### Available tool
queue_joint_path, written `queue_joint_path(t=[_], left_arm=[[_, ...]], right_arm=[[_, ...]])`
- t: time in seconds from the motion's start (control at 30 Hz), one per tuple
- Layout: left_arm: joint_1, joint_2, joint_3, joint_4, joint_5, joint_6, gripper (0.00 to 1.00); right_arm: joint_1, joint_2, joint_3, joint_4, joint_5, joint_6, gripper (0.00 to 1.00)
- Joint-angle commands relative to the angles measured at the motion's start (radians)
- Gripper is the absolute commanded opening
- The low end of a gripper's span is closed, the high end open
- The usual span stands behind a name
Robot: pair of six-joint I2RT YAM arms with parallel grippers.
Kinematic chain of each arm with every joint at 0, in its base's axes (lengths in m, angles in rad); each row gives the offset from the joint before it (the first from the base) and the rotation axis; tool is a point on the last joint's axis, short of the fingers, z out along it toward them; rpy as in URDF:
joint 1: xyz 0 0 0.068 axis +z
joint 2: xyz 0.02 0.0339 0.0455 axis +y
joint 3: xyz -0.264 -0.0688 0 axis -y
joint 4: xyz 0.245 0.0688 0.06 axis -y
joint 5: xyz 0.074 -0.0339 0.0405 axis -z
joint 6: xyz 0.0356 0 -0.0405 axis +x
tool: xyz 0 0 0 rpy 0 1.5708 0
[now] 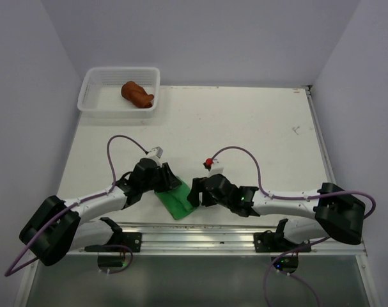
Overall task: Roll the towels
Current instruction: Roll the towel
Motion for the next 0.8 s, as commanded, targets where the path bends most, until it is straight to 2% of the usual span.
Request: queue_joint_path(t=[0.0, 0.23, 0.4, 0.6, 0.7, 0.77], left_arm=[[-0.010, 0.010, -0.038, -0.095, -0.015, 0.005, 0.43], [-0.010, 0.017, -0.023, -0.098, -0.020, 0.011, 0.43], [-0.009, 0.022, -0.001, -0.101, -0.014, 0.011, 0.43], [-0.010, 0.022, -0.004, -0.109, -0.020, 0.015, 0.43], [-0.010, 0.022, -0.007, -0.103, -0.020, 0.012, 0.43], [-0.010, 0.022, -0.006, -0.098, -0.018, 0.012, 0.43]], right_arm=[[-0.001, -0.020, 0.056, 0.015, -0.014, -0.022, 0.75], [-0.001, 0.059, 0.126, -0.037, -0.062, -0.062, 0.76], [-0.001, 0.156, 0.162, -0.101, -0.036, -0.042, 0.74], [-0.001, 0.179, 0.172, -0.131, -0.029, -0.053, 0.73], [-0.001, 0.179, 0.157, -0.105, -0.055, -0.051, 0.67], [0.003, 0.181, 0.151, -0.082, -0.077, -0.067, 0.58]])
